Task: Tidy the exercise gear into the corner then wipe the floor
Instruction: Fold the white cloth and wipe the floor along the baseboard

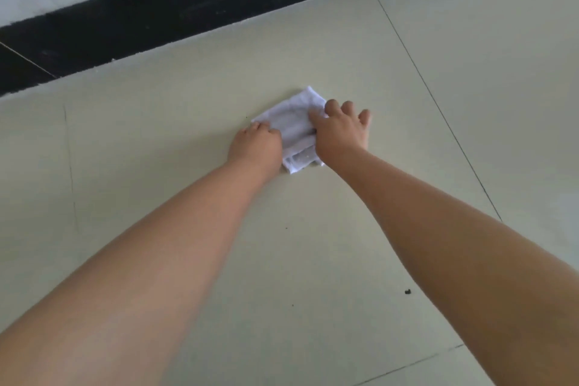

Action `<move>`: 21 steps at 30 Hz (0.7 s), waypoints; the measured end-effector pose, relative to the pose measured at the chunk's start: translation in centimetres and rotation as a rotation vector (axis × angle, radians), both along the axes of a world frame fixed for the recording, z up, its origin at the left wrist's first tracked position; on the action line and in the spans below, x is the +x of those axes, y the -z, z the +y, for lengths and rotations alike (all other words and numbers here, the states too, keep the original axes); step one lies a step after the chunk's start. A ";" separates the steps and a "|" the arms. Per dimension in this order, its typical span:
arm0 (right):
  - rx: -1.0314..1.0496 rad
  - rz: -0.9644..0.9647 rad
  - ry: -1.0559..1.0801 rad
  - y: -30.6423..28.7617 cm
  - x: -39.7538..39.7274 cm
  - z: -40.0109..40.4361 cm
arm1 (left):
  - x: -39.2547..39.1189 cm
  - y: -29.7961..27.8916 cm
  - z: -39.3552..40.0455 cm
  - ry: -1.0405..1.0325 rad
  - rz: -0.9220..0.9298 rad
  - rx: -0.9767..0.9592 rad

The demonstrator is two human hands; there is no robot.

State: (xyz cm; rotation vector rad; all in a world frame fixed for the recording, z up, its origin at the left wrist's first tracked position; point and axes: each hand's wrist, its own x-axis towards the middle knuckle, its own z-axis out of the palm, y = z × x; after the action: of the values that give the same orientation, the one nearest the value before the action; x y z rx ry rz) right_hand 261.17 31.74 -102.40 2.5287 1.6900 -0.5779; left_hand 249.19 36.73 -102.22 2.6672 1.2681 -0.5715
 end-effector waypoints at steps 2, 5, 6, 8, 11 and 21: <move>0.030 0.060 -0.069 0.2 -2.3 0.9 | -3.2 0.4 1.2 -0.069 -0.009 0.030; 0.041 0.137 -0.185 0.9 -5.1 -0.5 | -6.3 0.9 0.0 -0.019 -0.028 0.066; 0.090 0.123 -0.230 1.1 -5.5 -1.9 | -7.0 1.2 -0.8 -0.029 -0.033 0.076; 0.233 0.037 -0.248 1.9 -4.8 -5.2 | -7.4 2.0 -3.3 0.041 -0.067 0.094; 0.298 -0.023 -0.193 2.5 -0.6 -10.7 | -4.2 2.6 -6.9 0.283 -0.143 0.098; 0.006 -0.116 0.237 0.2 10.0 -7.3 | 12.6 1.6 -7.7 0.163 -0.040 0.002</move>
State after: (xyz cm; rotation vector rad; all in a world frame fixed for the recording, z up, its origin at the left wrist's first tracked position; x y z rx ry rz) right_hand 271.22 24.40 -102.64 2.7285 1.3679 -0.4280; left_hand 261.80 29.02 -103.86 2.7863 1.0481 -0.5343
